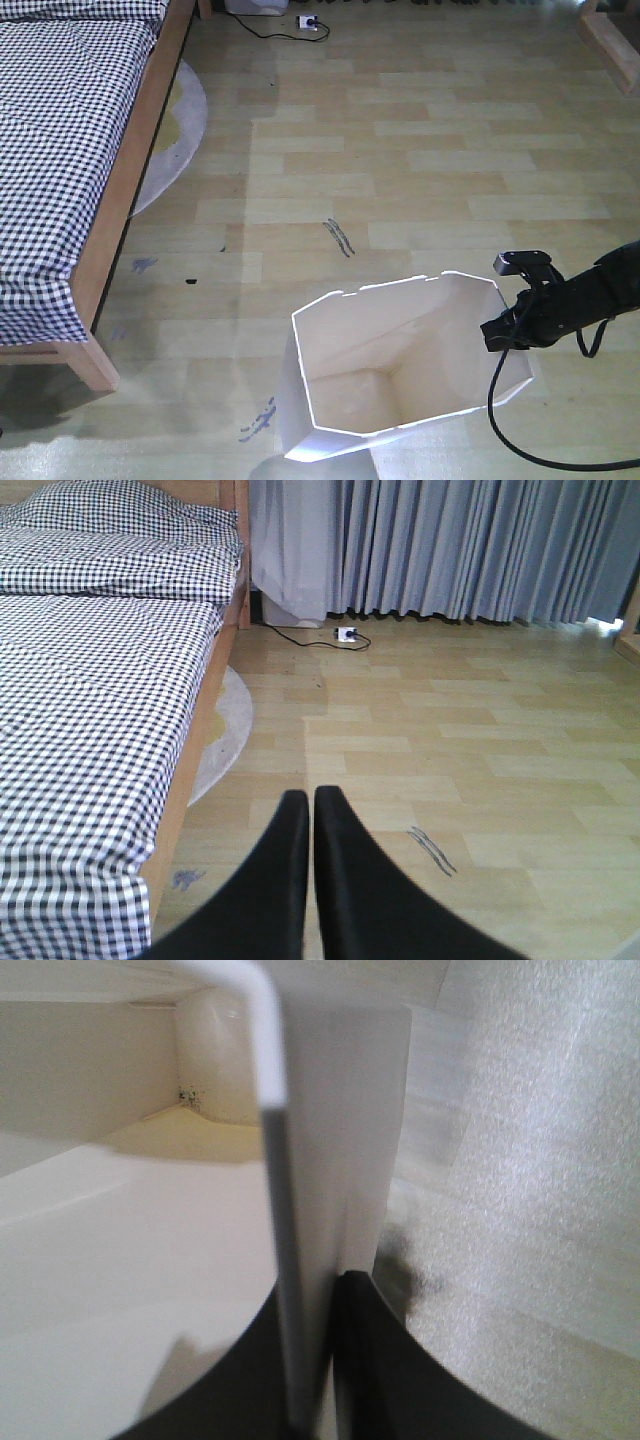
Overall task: Move trash bin to bedside with robot
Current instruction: 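Carry the held bin with the right gripper toward the curtains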
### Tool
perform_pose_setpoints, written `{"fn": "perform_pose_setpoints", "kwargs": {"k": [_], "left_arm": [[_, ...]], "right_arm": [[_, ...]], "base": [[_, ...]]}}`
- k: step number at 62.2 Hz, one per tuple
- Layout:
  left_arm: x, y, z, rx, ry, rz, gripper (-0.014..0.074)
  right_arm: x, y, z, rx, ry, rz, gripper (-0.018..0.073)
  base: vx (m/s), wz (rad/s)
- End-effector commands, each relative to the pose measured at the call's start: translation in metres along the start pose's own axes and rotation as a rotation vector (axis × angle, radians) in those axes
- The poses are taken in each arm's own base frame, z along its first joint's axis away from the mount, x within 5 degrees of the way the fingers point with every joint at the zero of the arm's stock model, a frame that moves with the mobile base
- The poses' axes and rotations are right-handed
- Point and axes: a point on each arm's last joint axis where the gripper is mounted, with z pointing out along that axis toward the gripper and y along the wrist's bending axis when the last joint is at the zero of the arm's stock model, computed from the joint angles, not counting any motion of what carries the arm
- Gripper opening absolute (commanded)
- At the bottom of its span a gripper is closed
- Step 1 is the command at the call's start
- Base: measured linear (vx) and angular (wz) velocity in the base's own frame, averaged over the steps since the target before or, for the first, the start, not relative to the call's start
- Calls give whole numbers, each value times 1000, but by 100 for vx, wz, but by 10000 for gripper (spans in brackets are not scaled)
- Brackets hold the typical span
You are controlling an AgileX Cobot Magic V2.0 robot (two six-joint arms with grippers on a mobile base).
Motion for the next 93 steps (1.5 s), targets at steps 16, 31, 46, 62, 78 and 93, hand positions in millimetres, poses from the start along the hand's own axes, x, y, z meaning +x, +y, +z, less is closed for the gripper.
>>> {"fn": "perform_pose_setpoints", "kwargs": {"k": [16, 31, 46, 62, 78, 93], "left_arm": [[-3, 0, 0, 4, -72, -9, -6], [-3, 0, 0, 4, -72, -9, -6], [-3, 0, 0, 4, -72, -9, -6], [-3, 0, 0, 4, -72, -9, -6], [-3, 0, 0, 4, -72, -9, -6], [-3, 0, 0, 4, -72, -9, -6]], "right_arm": [[-17, 18, -24, -140, -83, 15, -5], [-18, 18, -24, -140, -84, 16, -5], [-18, 18, -24, -140, -84, 16, -5], [-18, 18, -24, -140, -84, 16, -5], [-17, 18, -24, -140, -83, 15, -5], [-17, 18, -24, -140, -83, 15, -5]], "base": [[25, 6], [24, 0], [22, -2], [19, -4], [19, -5], [21, 2]]}}
